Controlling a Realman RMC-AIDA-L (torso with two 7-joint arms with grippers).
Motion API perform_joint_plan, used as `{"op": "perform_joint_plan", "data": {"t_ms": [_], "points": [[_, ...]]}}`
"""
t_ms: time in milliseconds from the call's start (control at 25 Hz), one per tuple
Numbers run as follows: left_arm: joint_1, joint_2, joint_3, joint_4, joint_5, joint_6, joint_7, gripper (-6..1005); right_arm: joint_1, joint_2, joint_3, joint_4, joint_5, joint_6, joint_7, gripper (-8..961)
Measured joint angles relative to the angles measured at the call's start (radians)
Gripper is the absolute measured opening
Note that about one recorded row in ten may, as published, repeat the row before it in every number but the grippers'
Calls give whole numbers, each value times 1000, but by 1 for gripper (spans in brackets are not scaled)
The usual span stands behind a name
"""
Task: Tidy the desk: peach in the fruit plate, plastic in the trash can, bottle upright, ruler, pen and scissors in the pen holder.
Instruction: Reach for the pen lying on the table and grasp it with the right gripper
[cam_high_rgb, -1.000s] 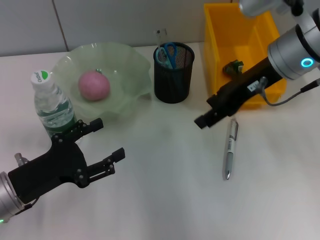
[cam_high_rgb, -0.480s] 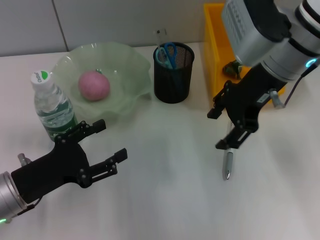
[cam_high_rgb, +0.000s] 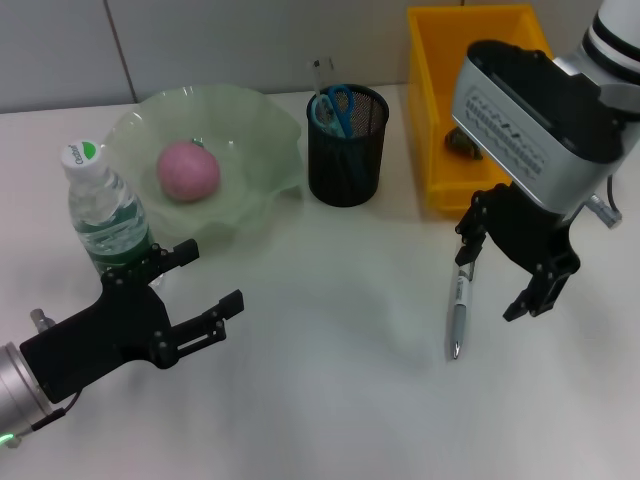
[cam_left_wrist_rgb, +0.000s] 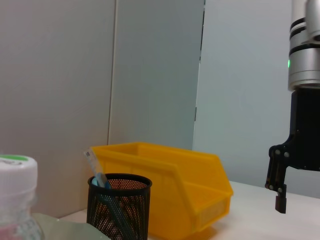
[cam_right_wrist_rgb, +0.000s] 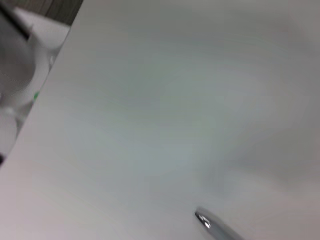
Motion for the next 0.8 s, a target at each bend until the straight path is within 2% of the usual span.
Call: {"op": "perform_joint_plan", "data": {"t_ms": [160, 400, 560, 680, 800], "points": [[-5, -2, 0, -2, 0, -4, -10, 842, -4, -3, -12, 5, -14, 13, -112, 746], [-16, -2, 2, -2, -2, 2, -18, 842, 34, -49, -71, 80, 53, 21, -219, 745], [-13, -3, 0, -2, -10, 6, -16, 842, 60, -58, -94, 134, 54, 46, -268, 745], [-12, -3, 0, -2, -13, 6, -12, 842, 85, -56, -97, 184, 43, 77, -337, 745], [-15, -3, 3, -2, -14, 1, -12, 842, 93, -38, -98, 210, 5, 130, -408, 745]]}}
